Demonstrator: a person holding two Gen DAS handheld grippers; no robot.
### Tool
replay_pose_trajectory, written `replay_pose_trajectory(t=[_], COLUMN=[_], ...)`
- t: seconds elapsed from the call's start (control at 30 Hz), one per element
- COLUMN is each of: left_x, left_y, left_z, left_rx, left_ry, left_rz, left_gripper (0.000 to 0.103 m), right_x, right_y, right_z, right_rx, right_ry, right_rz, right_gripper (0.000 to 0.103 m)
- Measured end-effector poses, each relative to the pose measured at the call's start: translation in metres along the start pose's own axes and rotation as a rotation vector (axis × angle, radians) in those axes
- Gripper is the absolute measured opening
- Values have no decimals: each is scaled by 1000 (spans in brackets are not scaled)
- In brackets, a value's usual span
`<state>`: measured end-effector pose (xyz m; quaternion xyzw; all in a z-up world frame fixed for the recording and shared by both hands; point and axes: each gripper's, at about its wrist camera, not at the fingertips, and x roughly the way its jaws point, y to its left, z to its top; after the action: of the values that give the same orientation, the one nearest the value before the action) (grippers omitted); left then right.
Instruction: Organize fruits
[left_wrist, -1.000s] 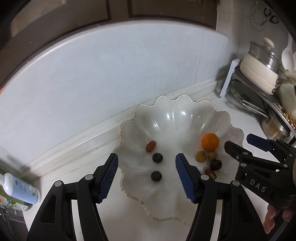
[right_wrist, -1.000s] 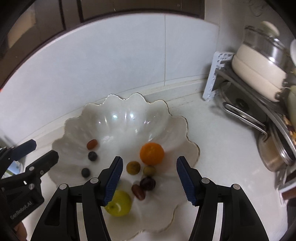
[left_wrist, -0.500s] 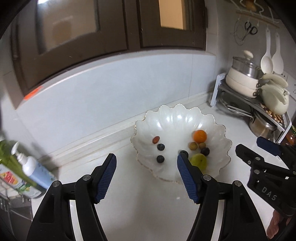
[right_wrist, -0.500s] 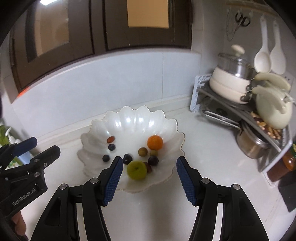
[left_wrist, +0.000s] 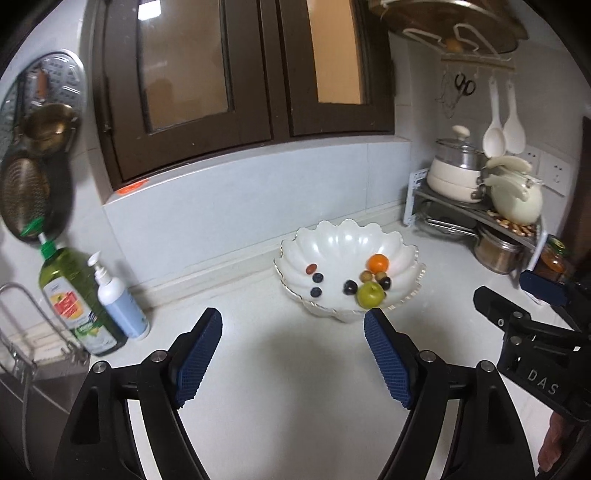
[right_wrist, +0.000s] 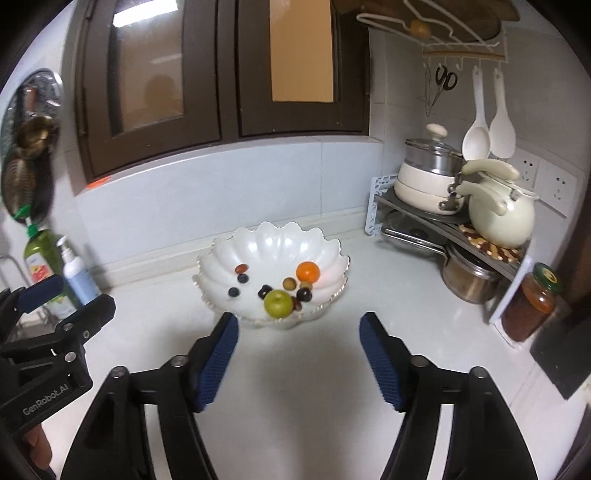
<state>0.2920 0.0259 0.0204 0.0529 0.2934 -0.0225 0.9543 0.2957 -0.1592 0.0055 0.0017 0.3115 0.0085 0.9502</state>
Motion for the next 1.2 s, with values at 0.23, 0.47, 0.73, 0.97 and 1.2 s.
replay_pose_trajectory(t=[0.23, 0.47, 0.73, 0.97, 1.2], left_x=[-60, -114, -171, -213, -246], left_y=[-5, -8, -12, -16, -22], left_z=[-29, -52, -82, -102, -117], left_rx=[-24, -34, -35, -50, -42], left_ry=[-56, -117, -166, -199, -241], left_rz=[12, 22, 8, -36, -36], left_gripper=[86, 90, 94, 95, 96], right_x=[-59, -113, -171, -215, -247], right_y=[-3, -3, -4, -10, -13], right_z=[-34, -64, -91, -113, -133], right_rx=[-15, -11, -15, -1, -7], right_ry=[-49, -86, -157, -196, -220], right_rz=[-6, -17, -66, -70, -96], right_gripper=[70, 70, 80, 80, 80])
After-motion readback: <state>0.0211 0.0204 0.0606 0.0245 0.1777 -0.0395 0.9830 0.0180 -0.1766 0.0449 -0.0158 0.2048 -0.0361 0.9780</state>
